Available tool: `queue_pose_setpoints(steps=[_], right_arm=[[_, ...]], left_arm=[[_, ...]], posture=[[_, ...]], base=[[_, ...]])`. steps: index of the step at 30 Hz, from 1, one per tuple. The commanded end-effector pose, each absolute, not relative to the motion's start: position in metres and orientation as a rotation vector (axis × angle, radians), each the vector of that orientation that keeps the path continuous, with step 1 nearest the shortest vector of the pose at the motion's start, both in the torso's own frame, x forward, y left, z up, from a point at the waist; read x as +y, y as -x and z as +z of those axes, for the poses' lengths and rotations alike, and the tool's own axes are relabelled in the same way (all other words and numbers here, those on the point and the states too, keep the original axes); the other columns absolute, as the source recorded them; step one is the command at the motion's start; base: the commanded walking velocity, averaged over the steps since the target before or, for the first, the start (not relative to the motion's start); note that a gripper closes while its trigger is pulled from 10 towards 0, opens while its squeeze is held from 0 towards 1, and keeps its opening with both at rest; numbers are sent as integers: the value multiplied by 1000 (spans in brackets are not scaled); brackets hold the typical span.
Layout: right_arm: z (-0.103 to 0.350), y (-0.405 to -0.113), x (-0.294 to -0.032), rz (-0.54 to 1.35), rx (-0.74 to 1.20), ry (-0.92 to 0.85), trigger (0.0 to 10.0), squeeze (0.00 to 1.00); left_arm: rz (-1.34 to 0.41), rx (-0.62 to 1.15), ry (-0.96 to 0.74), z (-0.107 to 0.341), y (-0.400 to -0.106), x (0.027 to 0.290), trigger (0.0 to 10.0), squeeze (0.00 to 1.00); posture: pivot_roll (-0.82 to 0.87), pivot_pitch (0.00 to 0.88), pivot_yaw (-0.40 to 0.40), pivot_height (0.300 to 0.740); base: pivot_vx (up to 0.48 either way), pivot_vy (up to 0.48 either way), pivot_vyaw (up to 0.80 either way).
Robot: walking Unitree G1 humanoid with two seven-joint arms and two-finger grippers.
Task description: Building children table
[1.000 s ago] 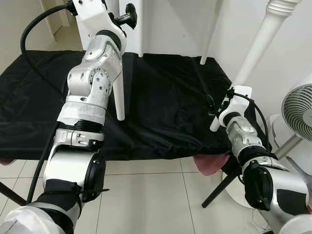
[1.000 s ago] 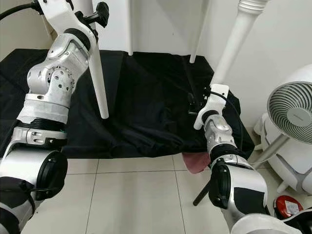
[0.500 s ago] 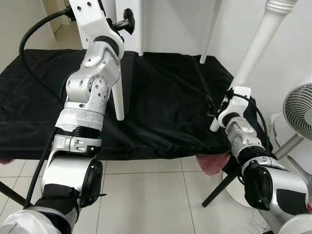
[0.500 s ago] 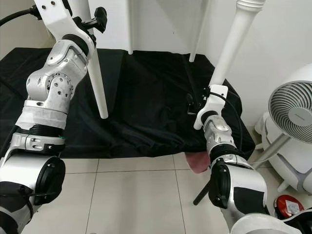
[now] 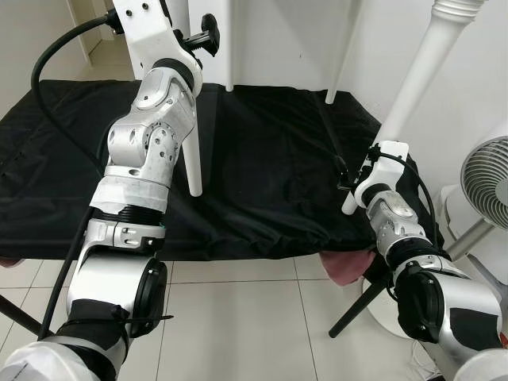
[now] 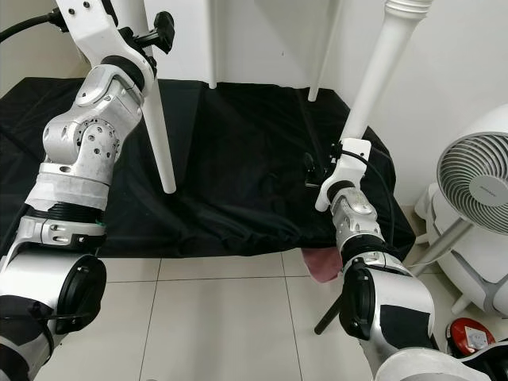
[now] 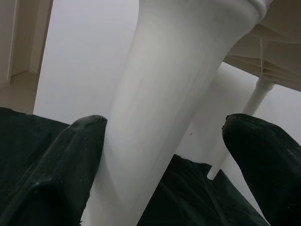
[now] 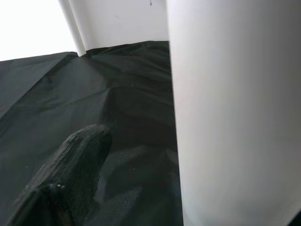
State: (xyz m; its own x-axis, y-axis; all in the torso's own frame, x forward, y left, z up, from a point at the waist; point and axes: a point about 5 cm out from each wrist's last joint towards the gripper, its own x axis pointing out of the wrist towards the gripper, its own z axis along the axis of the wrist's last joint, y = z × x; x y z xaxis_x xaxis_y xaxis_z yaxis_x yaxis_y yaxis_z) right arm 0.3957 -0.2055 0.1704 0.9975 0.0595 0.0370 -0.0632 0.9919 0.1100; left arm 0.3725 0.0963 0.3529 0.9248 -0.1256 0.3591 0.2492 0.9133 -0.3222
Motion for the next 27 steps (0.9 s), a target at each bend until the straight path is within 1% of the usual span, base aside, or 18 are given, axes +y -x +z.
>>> queue_pose_setpoints(steps=[1, 27], right_arm=[[162, -396, -190, 123, 10, -123, 10000, 1000], [162, -396, -190, 123, 10, -123, 10000, 1000]], left_arm=[[-535, -380, 303, 359, -364, 68, 10000, 1000], [-535, -380, 303, 359, -364, 68, 10000, 1000]], posture=[[64, 0, -153, 740], [64, 0, -153, 740]], base=[[0, 0, 0], [0, 0, 0]])
